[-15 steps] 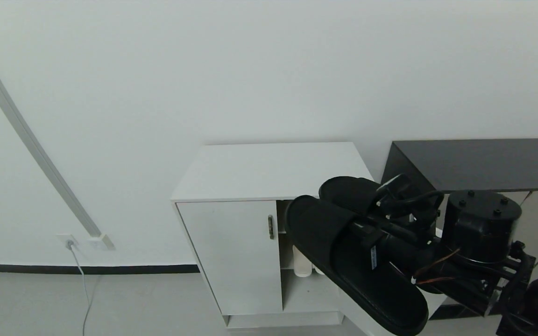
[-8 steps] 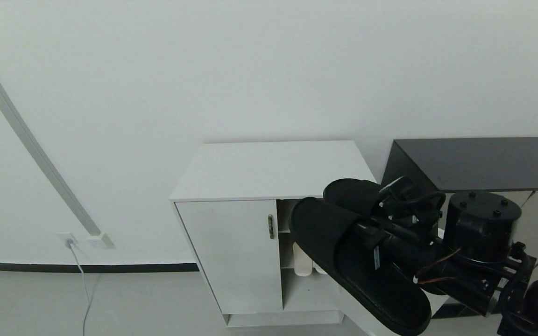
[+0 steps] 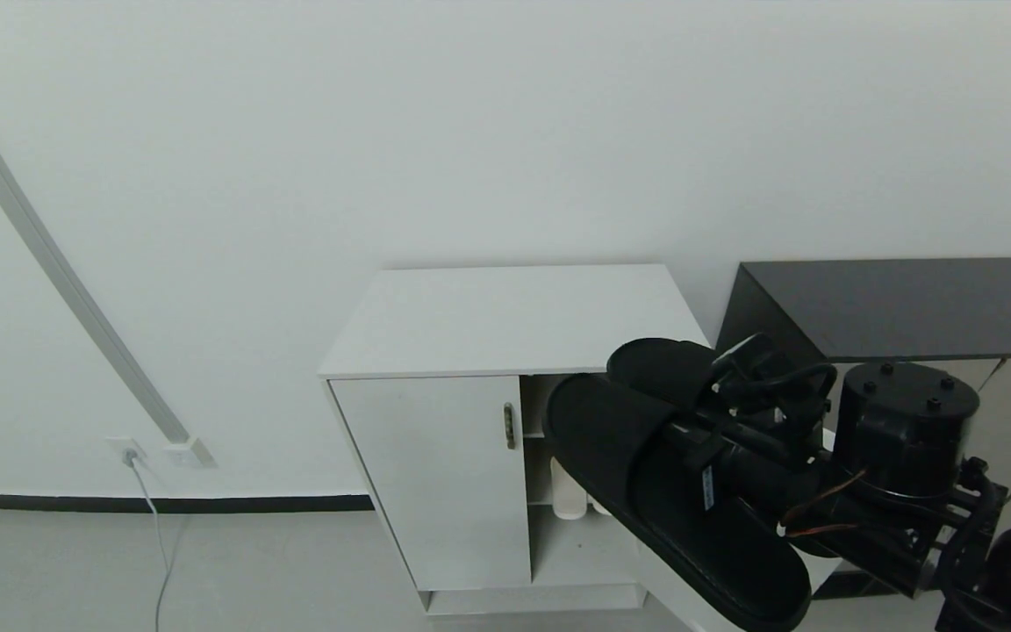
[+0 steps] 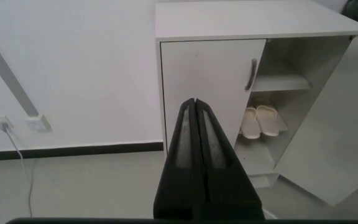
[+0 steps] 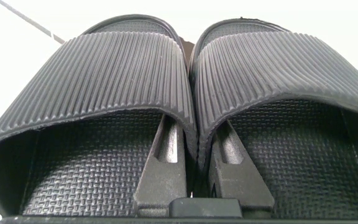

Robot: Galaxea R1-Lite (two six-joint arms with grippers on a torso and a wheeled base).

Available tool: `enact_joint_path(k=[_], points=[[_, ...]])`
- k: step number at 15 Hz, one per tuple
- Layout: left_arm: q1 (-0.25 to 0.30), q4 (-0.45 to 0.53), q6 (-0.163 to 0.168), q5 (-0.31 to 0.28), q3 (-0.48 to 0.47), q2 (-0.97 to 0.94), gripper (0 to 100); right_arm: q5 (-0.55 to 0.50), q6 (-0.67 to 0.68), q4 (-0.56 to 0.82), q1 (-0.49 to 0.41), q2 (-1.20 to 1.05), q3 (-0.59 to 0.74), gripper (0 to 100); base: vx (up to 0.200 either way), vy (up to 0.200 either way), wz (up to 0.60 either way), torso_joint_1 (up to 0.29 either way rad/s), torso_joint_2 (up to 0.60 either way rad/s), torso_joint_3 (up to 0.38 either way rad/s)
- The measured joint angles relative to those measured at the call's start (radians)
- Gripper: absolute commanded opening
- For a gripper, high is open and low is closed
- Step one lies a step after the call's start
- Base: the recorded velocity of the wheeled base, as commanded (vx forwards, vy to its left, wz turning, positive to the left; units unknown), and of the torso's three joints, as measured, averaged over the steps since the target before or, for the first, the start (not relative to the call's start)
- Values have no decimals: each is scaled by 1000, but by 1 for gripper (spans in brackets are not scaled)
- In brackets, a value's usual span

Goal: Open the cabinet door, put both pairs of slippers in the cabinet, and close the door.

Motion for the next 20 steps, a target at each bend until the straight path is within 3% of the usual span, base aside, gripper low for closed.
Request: enact_joint_path(k=[11, 20], points=[[0, 0, 0, 1, 0, 0, 0, 4, -24, -4, 1, 0, 13, 0, 0, 0, 0, -160, 369, 203], [0, 0, -2, 1, 0, 0, 0, 4, -24, -4, 1, 0, 14, 0, 0, 0, 0, -218, 538, 314]])
